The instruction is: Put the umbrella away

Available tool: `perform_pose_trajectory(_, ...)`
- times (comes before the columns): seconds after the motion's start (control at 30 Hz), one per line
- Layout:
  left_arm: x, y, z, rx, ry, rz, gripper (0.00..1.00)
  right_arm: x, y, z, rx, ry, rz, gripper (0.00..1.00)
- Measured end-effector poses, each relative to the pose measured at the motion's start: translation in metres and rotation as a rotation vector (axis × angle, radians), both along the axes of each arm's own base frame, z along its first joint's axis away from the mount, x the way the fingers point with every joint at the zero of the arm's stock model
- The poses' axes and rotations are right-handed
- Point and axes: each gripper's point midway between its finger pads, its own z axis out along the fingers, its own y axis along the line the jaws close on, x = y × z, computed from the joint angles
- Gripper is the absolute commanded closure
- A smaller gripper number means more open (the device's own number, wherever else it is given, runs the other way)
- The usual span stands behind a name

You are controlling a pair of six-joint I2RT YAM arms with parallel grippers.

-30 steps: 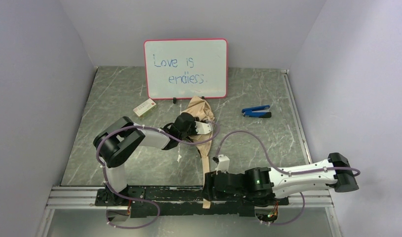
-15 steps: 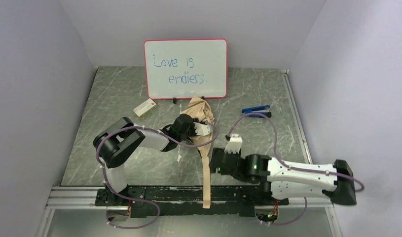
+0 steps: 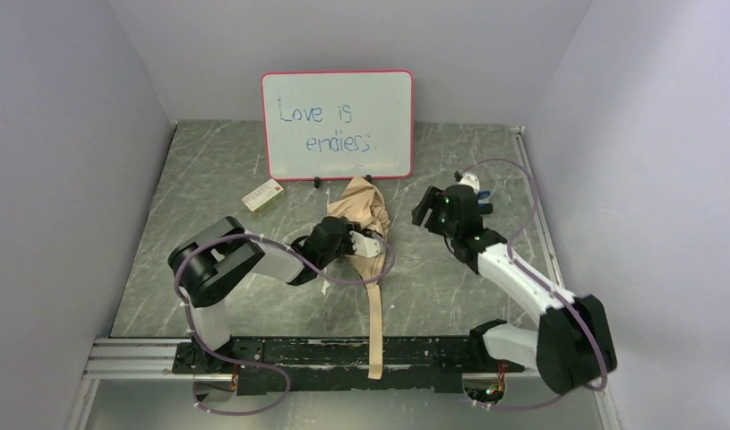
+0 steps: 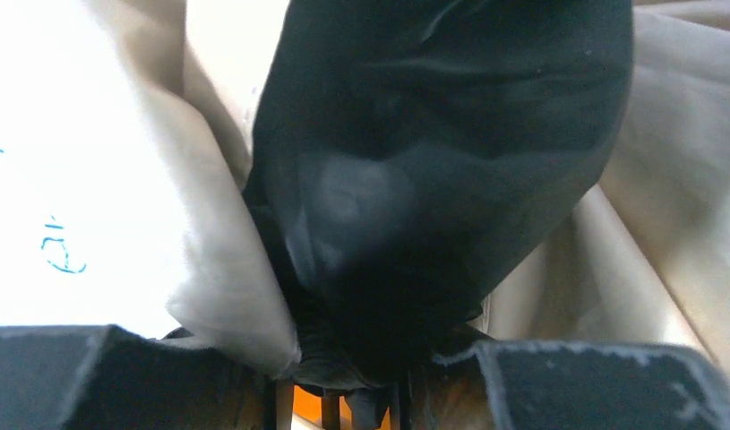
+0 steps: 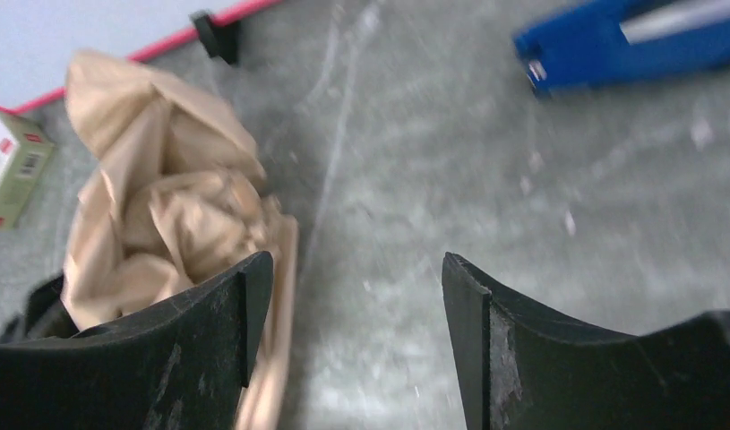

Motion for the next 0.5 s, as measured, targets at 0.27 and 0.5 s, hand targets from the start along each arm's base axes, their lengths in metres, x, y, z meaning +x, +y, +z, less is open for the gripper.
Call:
perform_pose_trajectory(0.27,-0.019,-0.007,0.001,0.096,-0.175,-0.069,0.95,0.098,0.035,0.039,-0.009,-0.229,0.326,0.25)
perform_pose_trajectory(0.5,-0.03,-0.011,0.001,0.159,-0.319,-0.11,0.95,0.117,0.077,0.06,-0.158,-0.398,0.796,0.25)
